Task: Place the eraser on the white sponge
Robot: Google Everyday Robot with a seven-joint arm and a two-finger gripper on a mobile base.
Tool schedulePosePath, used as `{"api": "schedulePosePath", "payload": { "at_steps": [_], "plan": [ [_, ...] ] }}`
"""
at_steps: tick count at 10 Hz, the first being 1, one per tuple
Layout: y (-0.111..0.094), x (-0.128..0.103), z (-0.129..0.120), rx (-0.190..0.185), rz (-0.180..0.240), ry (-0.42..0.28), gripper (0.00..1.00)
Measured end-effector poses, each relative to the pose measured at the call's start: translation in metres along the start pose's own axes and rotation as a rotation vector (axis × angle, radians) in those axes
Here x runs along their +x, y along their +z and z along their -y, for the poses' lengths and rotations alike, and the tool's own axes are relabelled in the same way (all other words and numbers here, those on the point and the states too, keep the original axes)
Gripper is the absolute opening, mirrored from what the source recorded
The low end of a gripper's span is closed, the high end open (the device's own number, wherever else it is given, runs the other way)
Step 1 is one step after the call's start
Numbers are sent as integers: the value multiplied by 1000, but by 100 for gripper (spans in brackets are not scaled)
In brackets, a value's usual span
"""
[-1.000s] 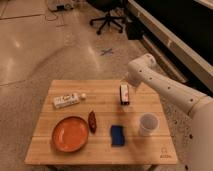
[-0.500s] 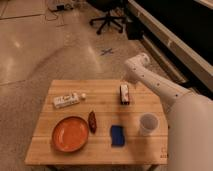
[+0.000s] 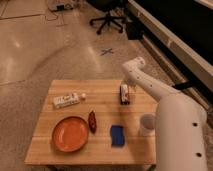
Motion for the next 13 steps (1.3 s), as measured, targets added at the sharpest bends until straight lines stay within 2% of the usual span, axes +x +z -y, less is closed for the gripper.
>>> {"api": "schedulePosePath", "payload": {
  "at_steps": [3, 8, 11, 13],
  "plan": [
    [9, -6, 1, -5, 25, 11, 65],
    [15, -17, 4, -11, 51, -16, 64],
    [13, -25, 2, -13, 63, -24, 40],
    [-3, -32, 2, 9, 73, -21, 16]
  ]
}}
